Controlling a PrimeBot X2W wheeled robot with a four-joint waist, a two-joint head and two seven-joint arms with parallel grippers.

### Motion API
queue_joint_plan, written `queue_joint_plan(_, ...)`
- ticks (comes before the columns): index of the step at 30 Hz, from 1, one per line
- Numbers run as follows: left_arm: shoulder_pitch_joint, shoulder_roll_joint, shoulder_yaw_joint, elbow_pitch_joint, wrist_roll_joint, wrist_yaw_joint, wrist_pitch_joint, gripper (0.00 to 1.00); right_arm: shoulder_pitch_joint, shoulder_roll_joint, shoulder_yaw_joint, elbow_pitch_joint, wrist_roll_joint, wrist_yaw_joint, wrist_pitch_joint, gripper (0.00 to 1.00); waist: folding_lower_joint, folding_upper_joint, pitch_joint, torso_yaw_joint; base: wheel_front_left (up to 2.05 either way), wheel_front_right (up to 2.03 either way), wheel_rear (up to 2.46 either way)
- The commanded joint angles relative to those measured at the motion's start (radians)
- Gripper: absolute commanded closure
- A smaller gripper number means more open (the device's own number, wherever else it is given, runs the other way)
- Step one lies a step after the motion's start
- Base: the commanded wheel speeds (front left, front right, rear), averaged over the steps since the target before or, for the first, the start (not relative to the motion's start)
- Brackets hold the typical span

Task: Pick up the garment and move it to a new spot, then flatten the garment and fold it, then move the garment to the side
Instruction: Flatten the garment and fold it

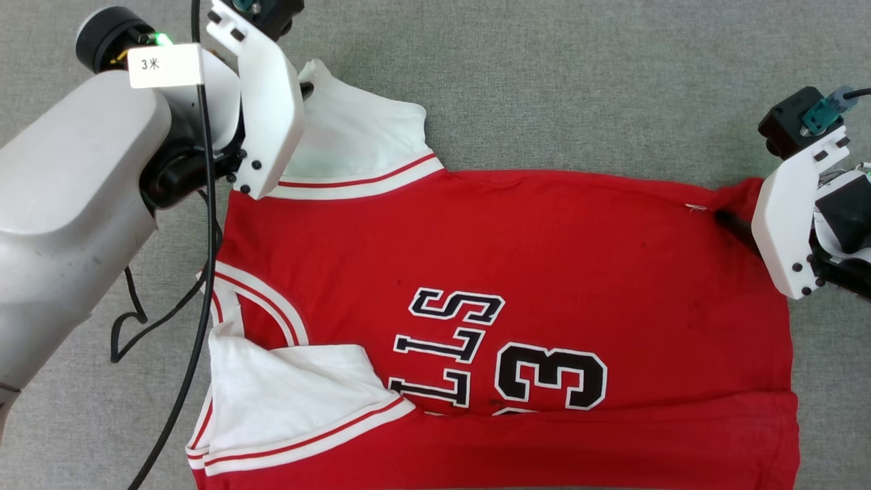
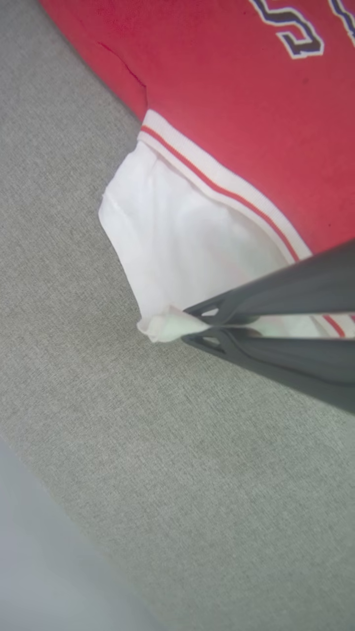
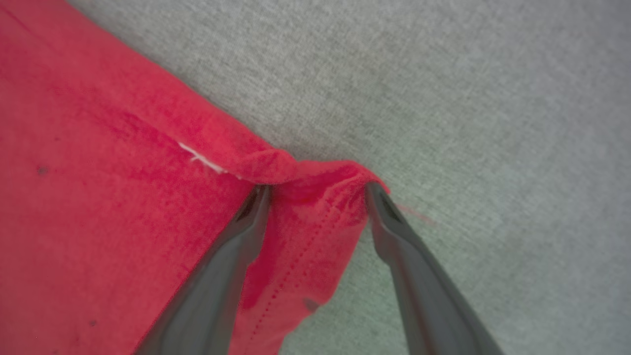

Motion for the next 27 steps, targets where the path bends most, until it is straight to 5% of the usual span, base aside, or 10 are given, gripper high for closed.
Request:
queue_joint_plan(1, -0.015, 0.002, -0.007, 0.002, -0.006, 0.0, -0.008, 1.0, 0.061, 0.026, 0.073, 0.062, 0.022, 0.0, 0.014, 0.0, 0.0003, 0.0, 0.002, 0.0, 0.0, 0.0, 0.0)
queue_joint_plan(2, -0.015, 0.003, -0.012, 0.004, -0.008, 0.0, -0.012, 1.0, 0.056, 0.024, 0.084, 0.072, 0.029, 0.0, 0.003, 0.06, 0.0003, 0.0, 0.001, 0.0, 0.0, 0.0, 0.0)
queue_joint_plan(3, -0.016, 0.005, -0.016, 0.005, -0.01, 0.0, -0.015, 1.0, 0.046, 0.021, 0.091, 0.078, 0.029, 0.0, -0.014, 1.0, 0.0003, 0.0, -0.001, -0.001, 0.0, 0.0, 0.0)
queue_joint_plan(17, 0.055, 0.05, -0.073, 0.004, -0.06, 0.0, -0.097, 1.0, 0.036, -0.002, 0.052, 0.111, 0.087, -0.001, -0.315, 1.0, 0.0003, 0.0, -0.159, -0.009, 0.0, 0.0, 0.0)
queue_joint_plan(27, 0.191, 0.131, -0.09, -0.1, -0.086, 0.024, -0.165, 1.0, 0.189, -0.024, 0.001, 0.042, 0.104, -0.001, -0.393, 1.0, 0.0003, 0.0, -0.279, 0.006, 0.0, 0.0, 0.0)
